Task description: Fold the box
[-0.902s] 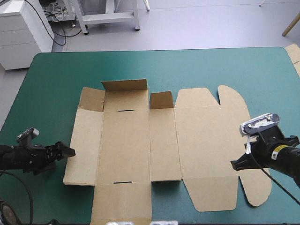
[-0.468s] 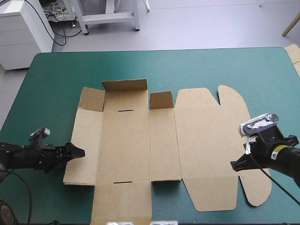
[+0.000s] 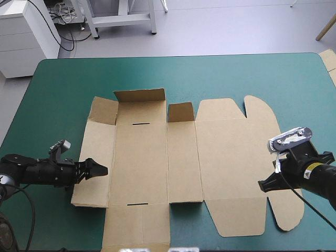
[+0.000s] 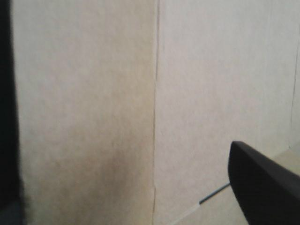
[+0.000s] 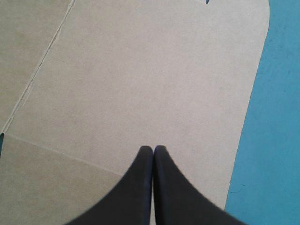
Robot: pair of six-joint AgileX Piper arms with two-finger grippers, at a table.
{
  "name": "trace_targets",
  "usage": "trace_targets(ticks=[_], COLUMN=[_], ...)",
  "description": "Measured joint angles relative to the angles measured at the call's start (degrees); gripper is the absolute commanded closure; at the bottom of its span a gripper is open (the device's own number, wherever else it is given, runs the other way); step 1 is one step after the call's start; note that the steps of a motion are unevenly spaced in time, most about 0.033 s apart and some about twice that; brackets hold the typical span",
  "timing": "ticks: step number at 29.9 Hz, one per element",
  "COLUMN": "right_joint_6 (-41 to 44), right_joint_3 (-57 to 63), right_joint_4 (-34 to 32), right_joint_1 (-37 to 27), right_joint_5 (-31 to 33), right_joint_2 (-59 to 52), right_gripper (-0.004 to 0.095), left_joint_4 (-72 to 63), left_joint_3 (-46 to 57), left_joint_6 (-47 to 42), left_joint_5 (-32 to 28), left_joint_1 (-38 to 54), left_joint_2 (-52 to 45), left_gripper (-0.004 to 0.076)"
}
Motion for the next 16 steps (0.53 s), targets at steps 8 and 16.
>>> trace_targets(ticks=[8,16], right_joint_6=[0.0,0.0], right_joint_3=[0.0,0.0], right_joint_4=[0.0,0.0], right_joint_1=[0.0,0.0], right_joint_5=[0.0,0.0], right_joint_2=[0.0,0.0], right_gripper=[0.0924,0.0924], left_joint_4=[1.6,3.5], left_joint_3=[0.3,0.7], left_joint_6=[-0.2,-0.8], left_joint_5=[1.3,-0.8], left_joint_1=[-0.1,-0.1], left_joint_2=[0.7,1.0], left_gripper=[0.0293,0.0519])
